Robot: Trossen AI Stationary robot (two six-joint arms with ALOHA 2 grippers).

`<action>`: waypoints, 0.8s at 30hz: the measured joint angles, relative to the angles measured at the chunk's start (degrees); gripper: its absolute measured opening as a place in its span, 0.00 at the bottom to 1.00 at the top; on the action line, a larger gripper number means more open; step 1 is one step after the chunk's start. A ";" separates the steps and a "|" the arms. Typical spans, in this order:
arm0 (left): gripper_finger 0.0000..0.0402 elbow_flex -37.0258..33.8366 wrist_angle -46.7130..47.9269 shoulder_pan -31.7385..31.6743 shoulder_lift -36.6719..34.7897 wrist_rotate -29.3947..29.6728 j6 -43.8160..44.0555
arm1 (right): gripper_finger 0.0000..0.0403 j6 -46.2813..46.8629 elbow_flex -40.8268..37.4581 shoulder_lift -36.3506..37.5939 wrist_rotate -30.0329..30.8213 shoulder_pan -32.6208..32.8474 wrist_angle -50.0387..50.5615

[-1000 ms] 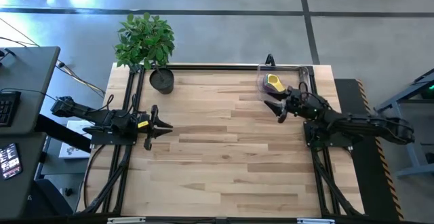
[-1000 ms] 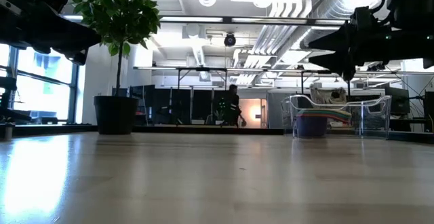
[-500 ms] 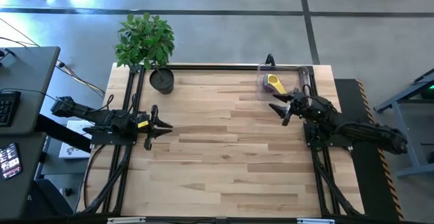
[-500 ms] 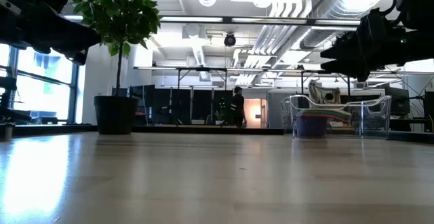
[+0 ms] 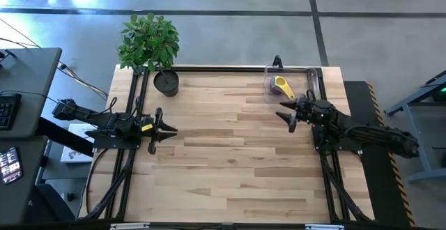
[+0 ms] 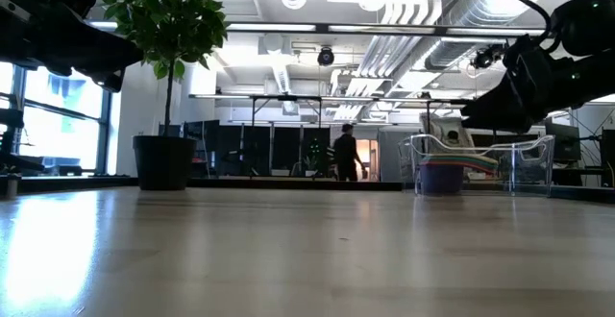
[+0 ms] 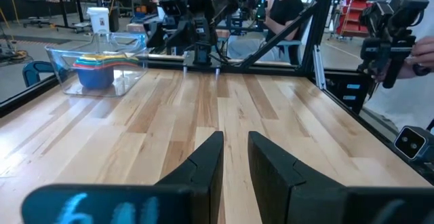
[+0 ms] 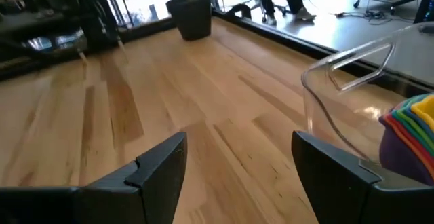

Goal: Nest measuring cups in basket
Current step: Return to Home Position

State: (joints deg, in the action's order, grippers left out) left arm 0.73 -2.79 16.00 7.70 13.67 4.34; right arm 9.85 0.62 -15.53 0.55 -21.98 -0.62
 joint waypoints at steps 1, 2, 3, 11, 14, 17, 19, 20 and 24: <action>0.15 0.00 0.00 0.01 0.00 0.00 0.00 | 0.64 -0.50 0.00 -0.45 0.01 0.00 0.02; 0.15 0.00 0.00 0.01 0.00 0.00 0.00 | 0.64 -0.87 0.00 -0.89 -0.11 0.00 0.06; 0.15 0.00 0.00 0.01 0.00 0.00 0.00 | 0.64 -0.88 0.02 -1.25 -0.30 0.02 0.16; 0.15 0.00 0.00 0.00 0.00 0.00 0.00 | 0.64 -0.90 0.04 -2.51 -0.82 0.02 0.28; 0.15 0.00 0.00 0.00 0.00 0.00 0.00 | 0.64 -0.90 0.04 -2.53 -0.78 0.02 0.33; 0.15 0.00 0.00 0.01 0.00 0.00 0.00 | 0.64 -0.90 0.04 -2.52 -0.78 0.02 0.35; 0.15 0.00 0.00 0.01 0.00 0.00 0.00 | 0.64 -0.90 0.04 -2.51 -0.78 0.02 0.35; 0.15 0.00 0.00 -0.01 0.00 0.02 0.00 | 0.64 -0.90 0.04 -2.51 -0.78 0.02 0.35; 0.15 0.00 0.00 0.01 0.00 0.00 0.00 | 0.64 -0.90 0.04 -2.51 -0.78 0.01 0.37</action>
State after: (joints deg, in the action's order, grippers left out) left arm 0.73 -2.79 16.01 7.70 13.67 4.34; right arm 8.95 0.67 -18.04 -0.23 -21.97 -0.26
